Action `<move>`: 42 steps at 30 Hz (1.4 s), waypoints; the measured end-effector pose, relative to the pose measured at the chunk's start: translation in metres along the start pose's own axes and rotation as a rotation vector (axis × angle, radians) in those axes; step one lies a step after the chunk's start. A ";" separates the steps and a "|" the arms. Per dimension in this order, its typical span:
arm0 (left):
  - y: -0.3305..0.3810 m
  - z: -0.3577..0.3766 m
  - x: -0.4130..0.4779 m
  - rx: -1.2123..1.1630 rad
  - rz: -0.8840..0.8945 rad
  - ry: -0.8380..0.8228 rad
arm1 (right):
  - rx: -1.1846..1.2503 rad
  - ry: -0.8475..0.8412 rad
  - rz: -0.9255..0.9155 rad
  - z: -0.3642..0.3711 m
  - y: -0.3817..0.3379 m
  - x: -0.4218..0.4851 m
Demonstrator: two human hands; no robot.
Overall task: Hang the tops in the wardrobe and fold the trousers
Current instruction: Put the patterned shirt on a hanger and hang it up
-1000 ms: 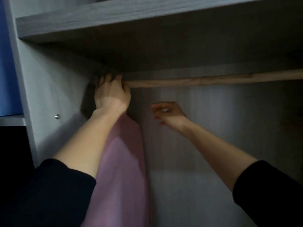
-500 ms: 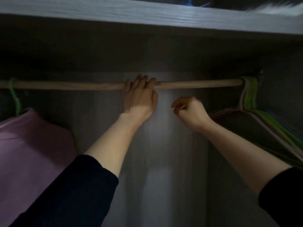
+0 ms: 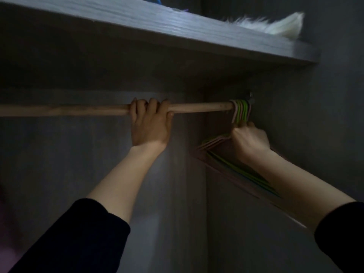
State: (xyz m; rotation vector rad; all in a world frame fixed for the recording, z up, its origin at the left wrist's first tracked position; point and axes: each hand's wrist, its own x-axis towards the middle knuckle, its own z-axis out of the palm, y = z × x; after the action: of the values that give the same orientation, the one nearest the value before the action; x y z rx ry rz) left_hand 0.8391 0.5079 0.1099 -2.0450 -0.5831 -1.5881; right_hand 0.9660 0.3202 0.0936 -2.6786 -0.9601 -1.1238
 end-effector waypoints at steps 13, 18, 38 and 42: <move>-0.001 0.005 -0.001 -0.028 -0.011 0.062 | 0.865 -0.100 0.213 -0.003 -0.003 0.023; -0.002 -0.002 -0.001 -0.058 -0.012 -0.003 | 1.031 0.000 0.264 -0.017 -0.030 0.023; 0.118 -0.086 -0.184 -0.927 -0.119 -0.530 | 0.957 -0.176 0.500 -0.030 0.008 -0.223; 0.176 -0.138 -0.232 -1.061 -0.077 -0.603 | 0.976 -0.197 0.619 -0.049 0.057 -0.304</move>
State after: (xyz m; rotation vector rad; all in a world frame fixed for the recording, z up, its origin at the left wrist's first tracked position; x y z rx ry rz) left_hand 0.7847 0.2752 -0.1064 -3.3665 0.0731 -1.4342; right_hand 0.8070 0.1020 -0.0647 -2.0072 -0.4287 -0.1629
